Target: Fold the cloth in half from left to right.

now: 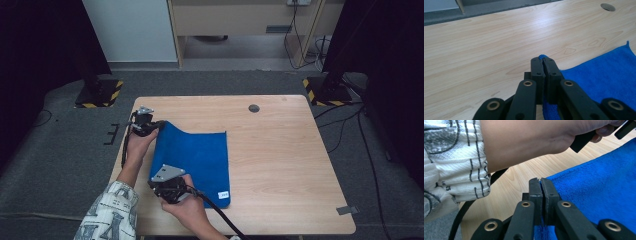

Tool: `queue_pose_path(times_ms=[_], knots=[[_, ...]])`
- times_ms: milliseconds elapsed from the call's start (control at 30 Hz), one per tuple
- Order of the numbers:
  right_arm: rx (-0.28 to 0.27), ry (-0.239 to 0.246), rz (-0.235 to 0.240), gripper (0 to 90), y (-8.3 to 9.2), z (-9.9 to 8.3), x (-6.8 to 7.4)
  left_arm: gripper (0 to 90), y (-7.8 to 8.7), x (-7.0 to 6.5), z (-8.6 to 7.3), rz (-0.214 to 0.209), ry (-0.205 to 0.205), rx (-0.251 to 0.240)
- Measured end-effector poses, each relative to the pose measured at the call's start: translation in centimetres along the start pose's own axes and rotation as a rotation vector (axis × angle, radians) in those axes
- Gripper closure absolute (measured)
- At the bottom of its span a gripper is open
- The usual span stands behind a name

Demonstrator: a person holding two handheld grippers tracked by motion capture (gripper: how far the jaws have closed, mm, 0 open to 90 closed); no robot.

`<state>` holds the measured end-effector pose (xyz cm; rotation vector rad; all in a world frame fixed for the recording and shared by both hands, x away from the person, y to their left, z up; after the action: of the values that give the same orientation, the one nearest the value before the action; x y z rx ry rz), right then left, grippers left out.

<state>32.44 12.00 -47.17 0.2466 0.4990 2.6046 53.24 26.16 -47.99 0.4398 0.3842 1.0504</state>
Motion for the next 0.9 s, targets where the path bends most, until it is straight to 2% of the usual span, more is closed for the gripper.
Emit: queue_pose_path(times_ms=[100,367,567,667,900], knots=[[-0.004,-0.01,-0.009,87.9,1.1,-0.5,-0.6,86.8,-0.8,-1.0,0.2,-0.018,-0.009,0.014],[0.004,-0.053,-0.042,87.9,4.3,-3.1,-2.9,86.8,-3.5,-5.4,1.0,-0.047,-0.049,0.022],[0.011,-0.061,-0.06,88.0,5.9,-4.5,-3.9,86.8,-4.9,-7.8,1.4,-0.058,-0.073,0.031],[0.023,-0.066,-0.067,87.9,6.7,-5.1,-4.5,86.8,-5.5,-8.6,1.3,-0.065,-0.085,0.037],[0.039,-0.083,-0.081,88.0,7.9,-6.2,-5.3,86.8,-6.5,-10.0,1.1,-0.078,-0.084,0.049]])
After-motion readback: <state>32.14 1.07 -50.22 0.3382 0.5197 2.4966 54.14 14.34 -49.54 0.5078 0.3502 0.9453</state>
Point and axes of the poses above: each handheld gripper's, and its own axes: y roughly backward along the jaws, z roughly out of its top, x roughly to its left, the point moved 2 cm from there along -y, roughly forward along the jaws, and after that the axes turned 6 degrees about -x, right-handed, at the moved point
